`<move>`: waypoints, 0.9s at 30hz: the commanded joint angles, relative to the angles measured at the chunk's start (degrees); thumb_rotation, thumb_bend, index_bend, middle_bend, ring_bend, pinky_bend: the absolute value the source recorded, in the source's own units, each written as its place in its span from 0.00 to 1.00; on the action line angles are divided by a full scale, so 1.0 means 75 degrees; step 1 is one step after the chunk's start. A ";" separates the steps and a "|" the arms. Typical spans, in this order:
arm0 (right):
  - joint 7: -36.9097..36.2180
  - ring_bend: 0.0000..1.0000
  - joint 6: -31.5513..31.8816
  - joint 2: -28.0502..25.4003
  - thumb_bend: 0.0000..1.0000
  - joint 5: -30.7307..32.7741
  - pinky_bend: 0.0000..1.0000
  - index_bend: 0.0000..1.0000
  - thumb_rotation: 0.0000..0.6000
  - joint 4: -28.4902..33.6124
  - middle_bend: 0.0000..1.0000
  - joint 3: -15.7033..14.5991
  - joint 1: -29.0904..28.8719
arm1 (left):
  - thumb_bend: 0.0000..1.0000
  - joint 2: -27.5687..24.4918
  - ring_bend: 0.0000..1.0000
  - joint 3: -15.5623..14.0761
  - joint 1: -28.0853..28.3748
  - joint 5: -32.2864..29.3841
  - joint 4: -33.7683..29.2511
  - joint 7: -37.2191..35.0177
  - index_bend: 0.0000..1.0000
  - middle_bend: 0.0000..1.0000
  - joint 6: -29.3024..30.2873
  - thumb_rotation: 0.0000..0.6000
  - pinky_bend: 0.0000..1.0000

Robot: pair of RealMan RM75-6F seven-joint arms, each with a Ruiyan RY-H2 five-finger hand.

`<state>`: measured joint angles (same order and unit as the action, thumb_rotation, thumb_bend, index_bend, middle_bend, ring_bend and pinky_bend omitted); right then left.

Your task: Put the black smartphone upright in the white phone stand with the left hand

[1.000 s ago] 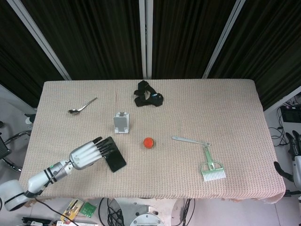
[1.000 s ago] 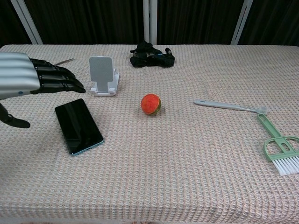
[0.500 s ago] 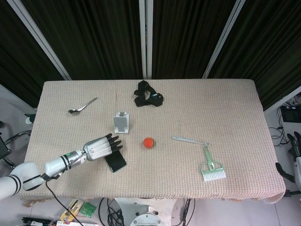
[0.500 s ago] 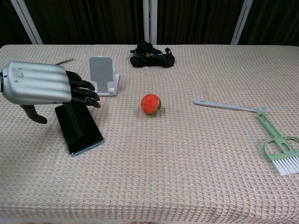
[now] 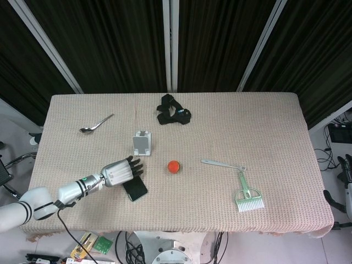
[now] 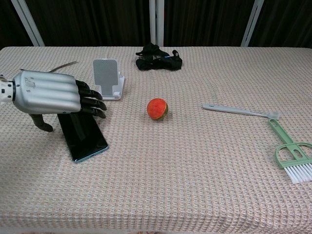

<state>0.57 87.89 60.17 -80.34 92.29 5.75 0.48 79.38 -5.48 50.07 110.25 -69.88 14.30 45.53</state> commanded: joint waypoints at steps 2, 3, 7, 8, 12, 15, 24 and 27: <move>-0.0025 0.00 -0.0021 0.0002 0.18 0.0026 0.00 0.00 1.00 -0.0029 0.00 0.0011 0.0002 | 0.12 0.0048 0.08 -0.0022 0.0050 -0.0093 0.0091 0.0021 0.13 0.10 0.0037 1.00 0.25; -0.0031 0.00 -0.0035 0.0002 0.18 0.0033 0.00 0.00 1.00 -0.0038 0.00 0.0011 -0.0001 | 0.12 0.0053 0.08 -0.0030 0.0070 -0.0126 0.0110 0.0024 0.13 0.10 0.0032 1.00 0.25; -0.0046 0.00 -0.0077 0.0008 0.18 0.0062 0.00 0.00 1.00 -0.0051 0.00 0.0016 -0.0008 | 0.12 0.0065 0.08 -0.0080 0.0131 -0.0201 0.0151 0.0030 0.16 0.10 0.0027 1.00 0.25; -0.0044 0.00 -0.0090 0.0013 0.18 0.0069 0.00 0.00 1.00 -0.0055 0.00 0.0017 -0.0013 | 0.12 0.0075 0.08 -0.0099 0.0141 -0.0213 0.0168 0.0026 0.16 0.10 0.0029 1.00 0.25; -0.0011 0.00 -0.0141 0.0020 0.18 0.0085 0.00 0.00 1.00 -0.0051 0.00 0.0019 -0.0034 | 0.12 0.0130 0.08 -0.0172 0.0156 -0.0268 0.0263 -0.0014 0.20 0.10 0.0082 1.00 0.25; 0.0031 0.00 -0.0158 0.0014 0.18 0.0092 0.00 0.00 1.00 -0.0025 0.00 0.0027 -0.0048 | 0.12 0.0169 0.08 -0.0237 0.0152 -0.0288 0.0348 -0.0041 0.23 0.10 0.0154 1.00 0.25; 0.0161 0.00 -0.0216 0.0017 0.18 0.0099 0.00 0.00 1.00 0.0058 0.00 0.0036 -0.0094 | 0.16 0.0241 0.08 -0.0430 0.0025 -0.0303 0.0487 -0.0353 0.43 0.13 0.0649 1.00 0.25; 0.0203 0.00 -0.0251 0.0021 0.18 0.0104 0.00 0.00 1.00 0.0085 0.00 0.0031 -0.0113 | 0.20 0.0251 0.09 -0.0474 -0.0014 -0.0329 0.0518 -0.0491 0.45 0.17 0.0783 1.00 0.25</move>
<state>2.09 86.02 60.32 -79.56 92.93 5.99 -0.36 81.21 -8.88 50.11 107.86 -66.12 10.88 51.14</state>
